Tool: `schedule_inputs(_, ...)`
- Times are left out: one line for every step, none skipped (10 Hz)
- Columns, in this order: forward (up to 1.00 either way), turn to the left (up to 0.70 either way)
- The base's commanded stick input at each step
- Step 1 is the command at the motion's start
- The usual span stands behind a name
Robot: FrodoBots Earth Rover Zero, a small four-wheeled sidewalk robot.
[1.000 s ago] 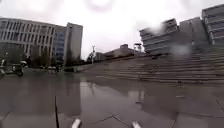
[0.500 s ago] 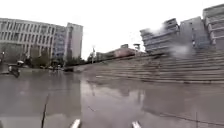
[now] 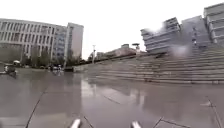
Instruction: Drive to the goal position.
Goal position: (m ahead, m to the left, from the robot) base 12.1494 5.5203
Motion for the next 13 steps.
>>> schedule_inputs(0.7,0.35)
schedule_inputs(0.7,0.35)
schedule_inputs(0.7,0.33)
schedule_inputs(0.7,0.23)
schedule_inputs(0.7,0.03)
schedule_inputs(0.7,0.02)
schedule_inputs(0.7,0.01)
schedule_inputs(0.7,0.0)
schedule_inputs(0.7,0.0)
schedule_inputs(0.7,0.0)
schedule_inputs(0.7,0.0)
schedule_inputs(0.7,0.0)
schedule_inputs(0.7,0.0)
